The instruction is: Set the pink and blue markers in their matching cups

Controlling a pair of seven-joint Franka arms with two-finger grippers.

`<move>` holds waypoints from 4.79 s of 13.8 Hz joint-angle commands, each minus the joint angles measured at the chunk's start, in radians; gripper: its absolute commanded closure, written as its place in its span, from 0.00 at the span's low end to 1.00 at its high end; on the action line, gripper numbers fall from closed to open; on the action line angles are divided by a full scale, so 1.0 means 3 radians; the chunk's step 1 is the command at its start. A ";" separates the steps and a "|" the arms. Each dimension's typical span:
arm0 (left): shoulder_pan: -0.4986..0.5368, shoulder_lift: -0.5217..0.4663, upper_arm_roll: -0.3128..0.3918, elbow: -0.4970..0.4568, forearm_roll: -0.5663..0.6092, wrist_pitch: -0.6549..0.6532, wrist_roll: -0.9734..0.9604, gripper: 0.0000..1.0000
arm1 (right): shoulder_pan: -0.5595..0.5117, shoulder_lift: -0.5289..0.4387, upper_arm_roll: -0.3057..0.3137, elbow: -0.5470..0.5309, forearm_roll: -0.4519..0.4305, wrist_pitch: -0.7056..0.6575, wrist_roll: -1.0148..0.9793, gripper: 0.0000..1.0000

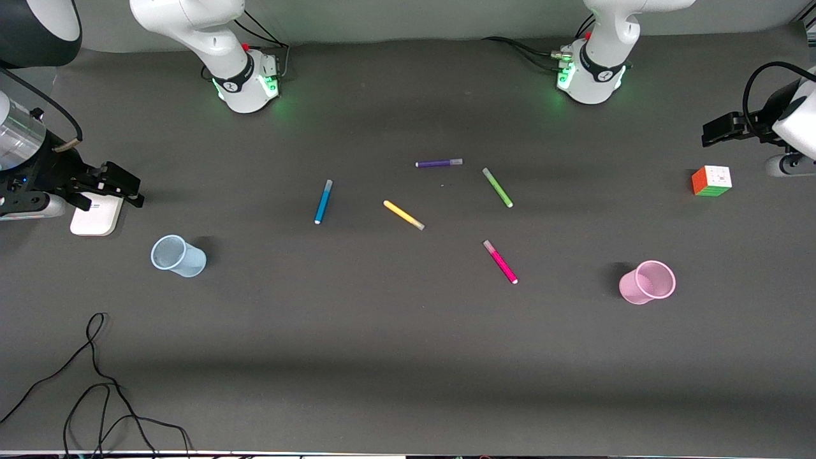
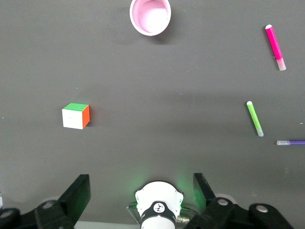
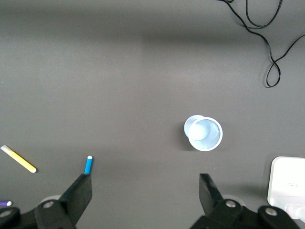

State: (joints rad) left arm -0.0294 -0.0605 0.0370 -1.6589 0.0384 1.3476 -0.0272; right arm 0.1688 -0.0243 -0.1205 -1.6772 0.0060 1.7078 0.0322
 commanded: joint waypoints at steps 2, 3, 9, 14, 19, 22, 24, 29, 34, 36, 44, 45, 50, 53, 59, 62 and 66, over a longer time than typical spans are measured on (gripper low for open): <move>0.0093 0.0023 -0.0006 0.0079 -0.0092 -0.0079 0.0152 0.04 | 0.0030 -0.0021 0.0018 0.0017 0.0016 -0.0093 0.0077 0.00; 0.0088 0.0023 -0.0011 0.0079 -0.0062 -0.0069 0.0116 0.01 | 0.0031 -0.0016 0.0023 0.0017 0.0021 -0.0124 0.0087 0.00; 0.0001 0.0053 -0.0128 0.0120 0.0056 -0.0049 0.0111 0.00 | 0.0337 0.0545 0.0090 -0.0009 0.0311 -0.0487 0.0521 0.00; -0.0004 0.0293 -0.0337 0.0125 0.0036 0.0094 -0.0088 0.00 | 0.0644 0.1419 0.0090 -0.0009 0.0740 -0.0462 0.1077 0.00; -0.0010 0.0829 -0.0639 0.0166 0.0020 0.0487 -0.0109 0.00 | 0.0721 0.2100 0.0090 -0.0161 0.1329 -0.0044 0.1166 0.00; -0.0010 0.1202 -0.0665 0.0156 -0.0092 0.0855 -0.0414 0.00 | 0.0833 0.2305 0.0090 -0.0233 0.1391 0.0208 0.1166 0.00; -0.0075 0.1448 -0.0675 0.0155 -0.0214 0.1050 -0.0828 0.00 | 0.0838 0.2346 0.0090 -0.0315 0.1391 0.0249 0.1161 0.01; -0.0535 0.1868 -0.0670 0.0125 -0.0261 0.1495 -0.2147 0.00 | 0.0833 0.2341 0.0115 -0.0663 0.1391 0.0653 0.1094 0.26; -0.0879 0.2134 -0.0670 0.0079 -0.0220 0.1945 -0.2870 0.01 | 0.0828 0.2290 0.0115 -0.0648 0.1549 0.0607 0.1064 1.00; -0.0879 0.2246 -0.0670 0.0074 -0.0250 0.2093 -0.2956 0.01 | 0.0828 0.2280 0.0115 -0.0627 0.1555 0.0607 0.1064 1.00; -0.0996 0.2554 -0.0675 -0.0018 -0.0266 0.2656 -0.3356 0.12 | 0.0818 0.1714 -0.0175 -0.0351 0.1199 -0.0007 0.1064 1.00; -0.1017 0.2564 -0.0675 -0.0074 -0.0266 0.2737 -0.3361 0.17 | 0.0818 0.1545 -0.0202 -0.0356 0.0868 0.0029 0.1064 1.00; -0.1068 0.2564 -0.0675 -0.0115 -0.0266 0.2825 -0.3463 0.53 | 0.0818 0.1017 -0.0763 -0.0361 0.0032 0.0452 0.0309 1.00; -0.1073 0.2564 -0.0675 -0.0115 -0.0266 0.2820 -0.3463 0.97 | 0.0818 0.0843 -0.1029 -0.0534 -0.0276 0.1019 -0.0294 1.00; -0.0951 0.2233 -0.0665 0.0124 -0.0261 0.1990 -0.3412 1.00 | 0.0808 0.0597 -0.1357 -0.1470 -0.0276 0.2410 -0.0971 1.00; -0.0741 0.2007 -0.0665 0.0543 -0.0266 0.0998 -0.3189 1.00 | 0.0813 0.0567 -0.1373 -0.1863 -0.0260 0.2900 -0.0966 1.00; -0.0016 0.1920 -0.0660 0.0810 -0.0373 0.0218 -0.2228 1.00 | 0.0813 0.0572 -0.1378 -0.2079 -0.0260 0.3199 -0.0951 1.00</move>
State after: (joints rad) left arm -0.1287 0.4998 -0.1561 -1.4477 -0.0393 1.4845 -0.8135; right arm 0.4047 0.1947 -0.5255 -2.2599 -0.0508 2.6502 -0.2412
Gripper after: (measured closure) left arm 0.828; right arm 0.753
